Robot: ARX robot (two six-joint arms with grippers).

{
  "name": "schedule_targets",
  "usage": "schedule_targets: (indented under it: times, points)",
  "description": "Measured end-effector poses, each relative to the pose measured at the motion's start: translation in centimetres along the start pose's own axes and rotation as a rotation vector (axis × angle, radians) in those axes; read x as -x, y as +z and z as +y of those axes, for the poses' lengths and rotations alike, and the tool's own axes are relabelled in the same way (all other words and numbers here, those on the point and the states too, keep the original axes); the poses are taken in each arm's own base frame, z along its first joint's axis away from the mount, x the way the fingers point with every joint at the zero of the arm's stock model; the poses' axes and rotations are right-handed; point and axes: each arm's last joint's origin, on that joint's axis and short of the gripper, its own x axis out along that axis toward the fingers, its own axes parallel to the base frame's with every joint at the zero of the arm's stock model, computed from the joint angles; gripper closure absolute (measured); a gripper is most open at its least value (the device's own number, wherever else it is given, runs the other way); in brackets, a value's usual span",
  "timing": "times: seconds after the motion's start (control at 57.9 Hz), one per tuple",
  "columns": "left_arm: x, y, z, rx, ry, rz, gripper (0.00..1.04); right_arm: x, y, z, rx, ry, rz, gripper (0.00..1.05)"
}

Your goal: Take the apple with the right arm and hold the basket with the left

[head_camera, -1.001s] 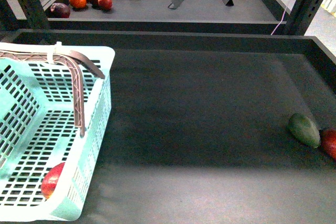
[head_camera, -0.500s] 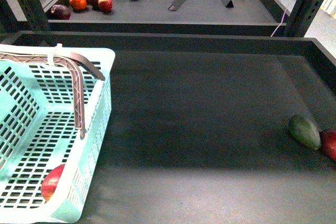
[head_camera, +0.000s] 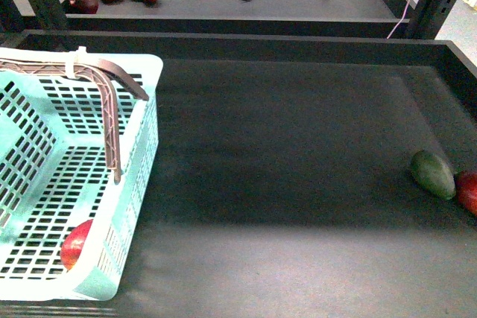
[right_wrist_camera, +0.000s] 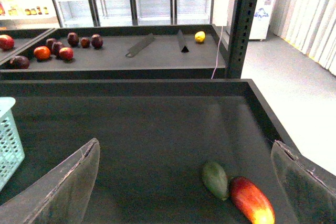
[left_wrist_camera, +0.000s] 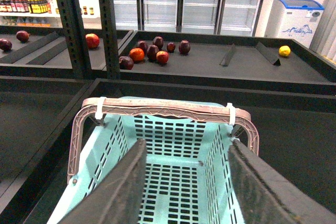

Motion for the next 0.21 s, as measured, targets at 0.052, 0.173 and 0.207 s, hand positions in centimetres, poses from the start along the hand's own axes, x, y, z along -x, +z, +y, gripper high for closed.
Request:
schedule_targets:
  times: [0.052,0.173,0.207]
  points:
    - [0.0,0.0,0.0,0.0,0.0,0.0,0.39,0.0,0.0,0.0,0.0,0.0,0.0,0.09]
    - [0.0,0.0,0.0,0.0,0.0,0.0,0.16,0.0,0.0,0.0,0.0,0.0,0.0,0.09]
    - [0.0,0.0,0.0,0.0,0.0,0.0,0.1,0.0,0.0,0.0,0.0,0.0,0.0,0.09]
